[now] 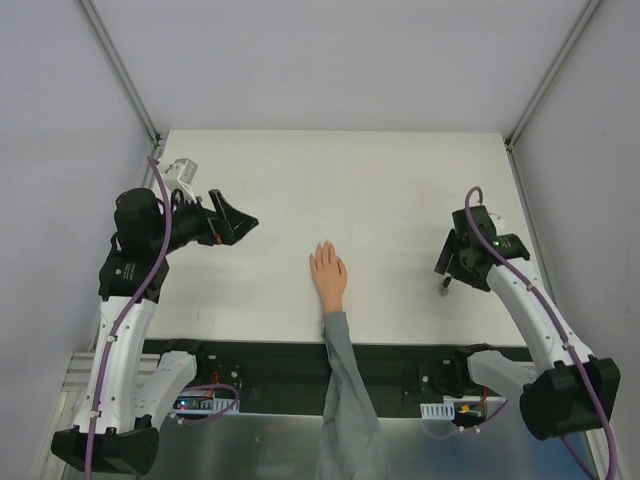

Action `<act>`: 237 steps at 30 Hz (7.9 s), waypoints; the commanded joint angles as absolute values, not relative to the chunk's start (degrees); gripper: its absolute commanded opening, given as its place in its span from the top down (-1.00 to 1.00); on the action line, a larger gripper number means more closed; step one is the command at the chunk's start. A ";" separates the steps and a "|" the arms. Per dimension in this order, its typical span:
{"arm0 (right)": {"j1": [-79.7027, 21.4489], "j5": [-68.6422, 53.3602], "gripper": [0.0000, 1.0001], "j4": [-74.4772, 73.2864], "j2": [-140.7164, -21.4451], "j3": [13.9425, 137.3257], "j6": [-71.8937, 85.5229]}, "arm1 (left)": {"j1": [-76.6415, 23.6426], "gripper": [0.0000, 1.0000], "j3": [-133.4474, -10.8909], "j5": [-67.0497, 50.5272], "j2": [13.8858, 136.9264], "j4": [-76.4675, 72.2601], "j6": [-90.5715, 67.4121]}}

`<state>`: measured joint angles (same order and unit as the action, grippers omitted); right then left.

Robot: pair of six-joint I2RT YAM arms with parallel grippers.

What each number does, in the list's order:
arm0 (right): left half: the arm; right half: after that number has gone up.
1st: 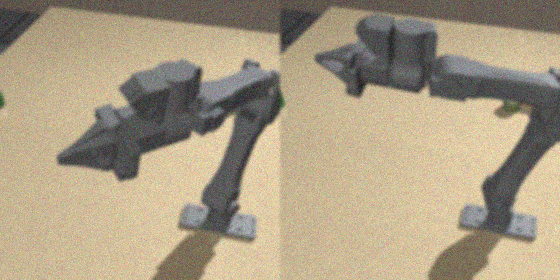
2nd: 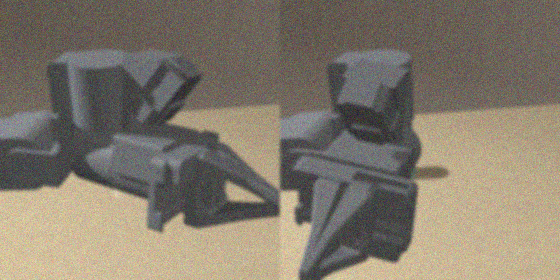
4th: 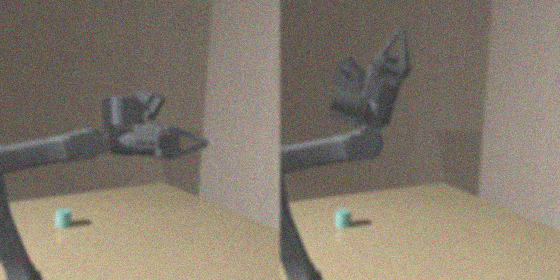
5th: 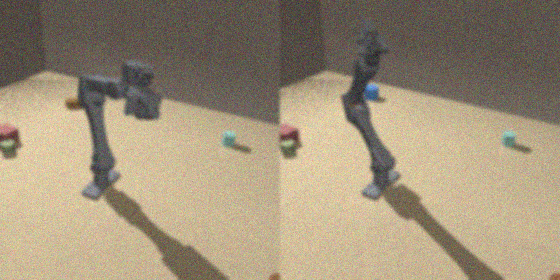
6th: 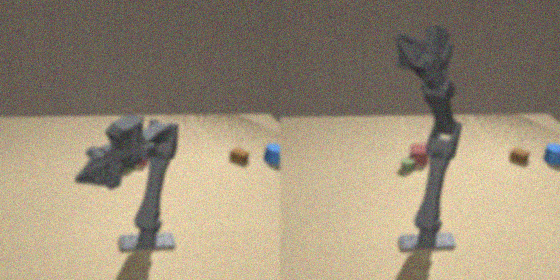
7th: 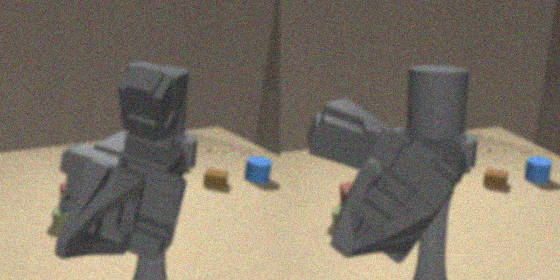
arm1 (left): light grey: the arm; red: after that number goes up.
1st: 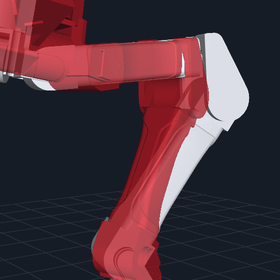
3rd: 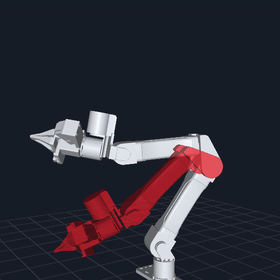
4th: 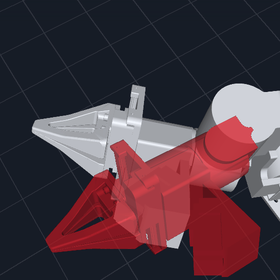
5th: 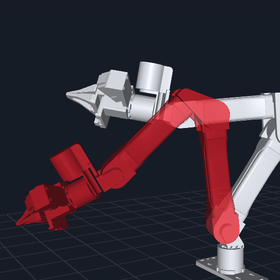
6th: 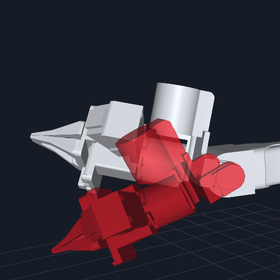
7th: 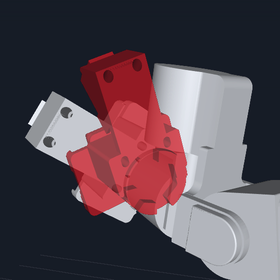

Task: Paint the nails

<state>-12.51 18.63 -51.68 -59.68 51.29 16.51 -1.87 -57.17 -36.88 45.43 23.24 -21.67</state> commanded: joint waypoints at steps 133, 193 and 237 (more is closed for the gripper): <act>-65.22 10.38 0.99 -27.34 -82.62 86.93 24.09 | -36.21 1.00 -36.30 -27.85 36.03 -1.85 -4.13; -66.37 -4.86 0.99 -16.01 -80.61 79.91 0.29 | -30.76 1.00 -37.09 -49.71 34.80 -4.75 -8.53; -73.03 24.51 0.12 -23.99 -84.72 92.02 12.48 | -29.36 1.00 -36.04 -33.66 31.73 -2.02 -6.59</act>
